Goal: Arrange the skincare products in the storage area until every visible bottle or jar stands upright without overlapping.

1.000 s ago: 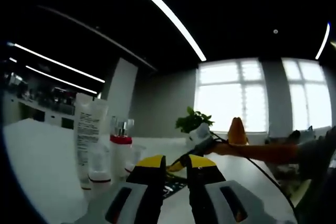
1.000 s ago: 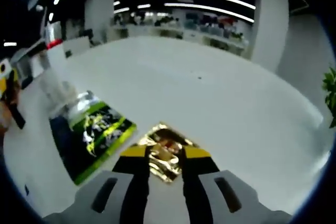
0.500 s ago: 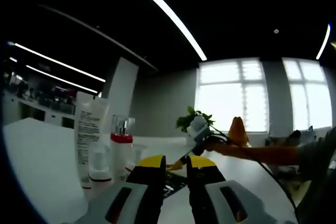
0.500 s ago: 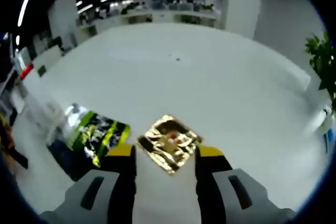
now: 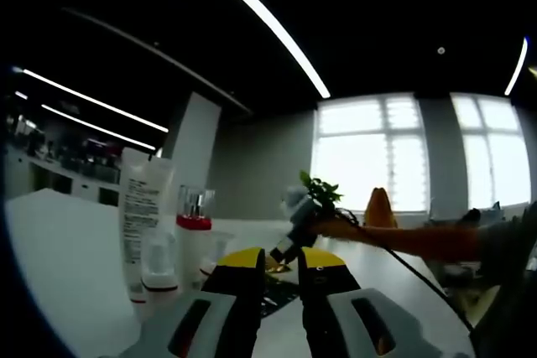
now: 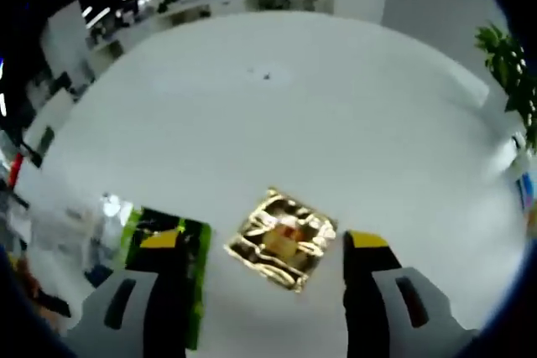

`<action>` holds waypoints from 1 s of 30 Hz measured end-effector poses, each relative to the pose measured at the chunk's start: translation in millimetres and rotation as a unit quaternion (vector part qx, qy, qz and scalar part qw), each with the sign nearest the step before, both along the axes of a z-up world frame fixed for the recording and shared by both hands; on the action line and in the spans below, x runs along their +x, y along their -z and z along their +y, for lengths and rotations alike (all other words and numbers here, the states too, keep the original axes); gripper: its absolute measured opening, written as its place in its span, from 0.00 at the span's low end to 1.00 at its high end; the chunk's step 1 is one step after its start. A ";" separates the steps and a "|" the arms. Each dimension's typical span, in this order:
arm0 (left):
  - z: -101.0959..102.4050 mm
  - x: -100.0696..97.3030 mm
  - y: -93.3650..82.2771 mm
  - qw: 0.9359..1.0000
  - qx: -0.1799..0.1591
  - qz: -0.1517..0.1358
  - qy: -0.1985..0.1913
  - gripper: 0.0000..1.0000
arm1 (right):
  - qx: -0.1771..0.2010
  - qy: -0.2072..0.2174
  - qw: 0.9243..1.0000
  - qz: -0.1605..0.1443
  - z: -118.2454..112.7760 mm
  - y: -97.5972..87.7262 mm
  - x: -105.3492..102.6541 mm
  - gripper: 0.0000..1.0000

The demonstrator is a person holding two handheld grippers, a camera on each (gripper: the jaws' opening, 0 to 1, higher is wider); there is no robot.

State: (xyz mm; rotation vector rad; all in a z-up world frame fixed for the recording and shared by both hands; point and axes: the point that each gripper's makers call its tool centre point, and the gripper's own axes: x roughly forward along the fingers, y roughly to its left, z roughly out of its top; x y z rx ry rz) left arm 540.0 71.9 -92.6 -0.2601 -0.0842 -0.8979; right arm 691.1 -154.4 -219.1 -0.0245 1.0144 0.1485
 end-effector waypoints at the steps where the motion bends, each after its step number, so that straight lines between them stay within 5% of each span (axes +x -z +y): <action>1: 0.0 0.1 0.3 1.000 0.000 0.000 0.000 0.16 | 0.006 0.012 1.000 0.016 -2.8 1.3 -0.2 0.77; 7: -0.1 0.3 0.6 1.000 0.001 0.000 -0.001 0.16 | -0.026 0.095 0.989 0.107 -24.2 6.0 -34.5 0.59; 9: -0.3 0.2 0.0 1.000 -0.002 0.001 0.000 0.16 | -0.050 0.104 0.987 0.109 -30.9 7.3 -38.5 0.48; 19: -4.5 -1.3 1.8 1.000 0.005 -0.001 0.003 0.16 | -0.044 0.104 0.987 0.116 -14.4 12.6 -66.2 0.50; 26: -3.8 -1.5 -0.6 1.000 0.000 -0.001 0.004 0.16 | -0.059 0.029 0.991 0.118 -22.5 13.3 -76.9 0.44; 30: -3.9 -2.1 -1.9 1.000 -0.003 -0.002 0.005 0.16 | -0.107 -0.048 0.984 0.135 -36.8 10.2 -90.5 0.49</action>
